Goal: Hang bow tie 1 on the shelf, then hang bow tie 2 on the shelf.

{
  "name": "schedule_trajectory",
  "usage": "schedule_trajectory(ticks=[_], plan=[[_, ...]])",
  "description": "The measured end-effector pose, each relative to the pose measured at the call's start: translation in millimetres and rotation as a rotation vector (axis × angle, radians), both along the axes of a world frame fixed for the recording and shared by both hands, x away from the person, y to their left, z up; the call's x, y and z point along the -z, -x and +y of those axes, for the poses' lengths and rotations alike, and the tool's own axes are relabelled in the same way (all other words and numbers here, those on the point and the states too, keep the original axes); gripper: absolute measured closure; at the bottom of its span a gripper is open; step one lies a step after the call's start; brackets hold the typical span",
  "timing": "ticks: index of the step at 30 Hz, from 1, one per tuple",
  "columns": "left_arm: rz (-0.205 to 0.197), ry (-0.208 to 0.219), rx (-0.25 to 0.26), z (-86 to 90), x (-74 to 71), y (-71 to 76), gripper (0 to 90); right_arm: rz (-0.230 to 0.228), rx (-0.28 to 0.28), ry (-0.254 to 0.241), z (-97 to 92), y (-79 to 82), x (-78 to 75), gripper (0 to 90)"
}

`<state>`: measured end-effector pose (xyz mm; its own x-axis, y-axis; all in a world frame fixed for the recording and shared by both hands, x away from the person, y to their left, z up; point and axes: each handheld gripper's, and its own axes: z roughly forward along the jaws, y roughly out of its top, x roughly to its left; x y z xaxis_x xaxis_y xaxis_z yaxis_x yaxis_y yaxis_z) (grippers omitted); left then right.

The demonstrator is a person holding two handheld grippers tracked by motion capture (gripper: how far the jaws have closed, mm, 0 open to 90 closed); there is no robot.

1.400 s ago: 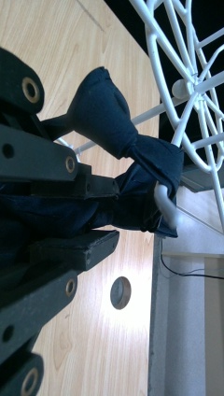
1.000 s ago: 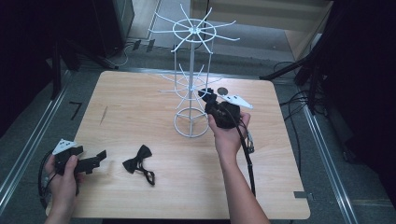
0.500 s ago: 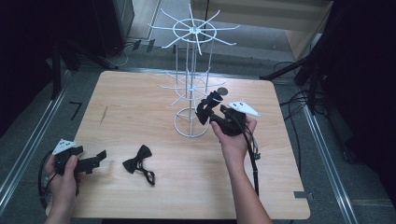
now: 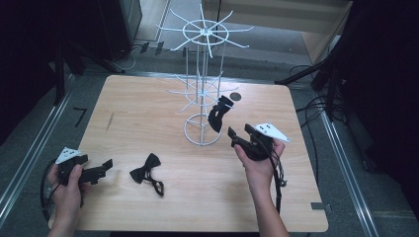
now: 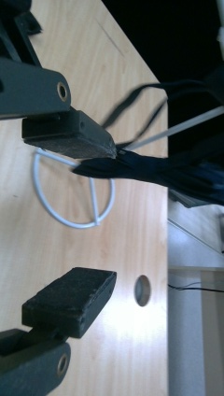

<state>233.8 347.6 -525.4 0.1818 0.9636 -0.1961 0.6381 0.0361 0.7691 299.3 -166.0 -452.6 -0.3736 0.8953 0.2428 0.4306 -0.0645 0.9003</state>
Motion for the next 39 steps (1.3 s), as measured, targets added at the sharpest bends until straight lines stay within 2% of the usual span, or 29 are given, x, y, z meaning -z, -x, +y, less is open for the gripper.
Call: schedule_trajectory(ticks=[3,8,10,17,18,20,21,25,28,29,30,31,32,39], plan=[[0.002,0.002,-0.002,-0.2,-0.1,0.0,0.0,0.008,-0.007,0.010,-0.3,6.6,5.2,33.2],[0.001,0.000,-0.001,-0.4,0.0,0.3,0.0,0.046,-0.021,0.050,-1.5,20.9,22.8,34.1],[0.001,0.001,0.000,-0.4,0.0,0.4,0.0,0.065,-0.029,0.038,-3.4,22.8,29.8,34.7],[0.001,-0.003,-0.001,-0.7,-0.1,0.4,0.0,0.116,-0.044,0.051,0.4,25.7,45.8,37.9],[0.001,-0.007,-0.002,-1.2,-0.1,0.4,0.0,0.133,-0.055,0.062,5.8,26.8,49.2,39.6],[0.000,-0.007,0.000,-1.3,-0.1,0.3,0.0,0.137,-0.066,0.065,9.2,27.6,50.3,41.2],[0.000,-0.007,-0.001,-1.2,-0.1,0.4,0.0,0.142,-0.099,0.075,17.9,29.9,51.8,45.0],[0.000,-0.005,0.000,-1.0,-0.1,0.5,0.0,0.145,-0.133,0.091,30.2,32.4,53.1,46.6],[-0.001,-0.002,0.000,-0.5,-0.1,-0.1,0.0,0.156,-0.193,0.118,50.2,35.5,55.4,47.1],[-0.001,-0.002,0.000,-0.5,-0.1,-0.1,0.0,0.156,-0.193,0.118,50.2,35.5,55.4,47.1],[-0.002,0.000,-0.001,-0.6,-0.1,-0.2,0.0,0.157,-0.221,0.123,59.1,36.6,56.3,47.6],[-0.002,0.000,-0.001,-0.6,-0.1,-0.2,0.0,0.157,-0.221,0.123,59.1,36.6,56.3,47.6],[-0.002,0.000,-0.001,-0.6,-0.1,-0.2,0.0,0.161,-0.238,0.119,67.1,37.7,57.2,48.1],[-0.003,0.000,-0.001,-0.6,-0.1,-0.1,0.0,0.169,-0.291,0.124,85.9,44.4,59.0,48.9]])
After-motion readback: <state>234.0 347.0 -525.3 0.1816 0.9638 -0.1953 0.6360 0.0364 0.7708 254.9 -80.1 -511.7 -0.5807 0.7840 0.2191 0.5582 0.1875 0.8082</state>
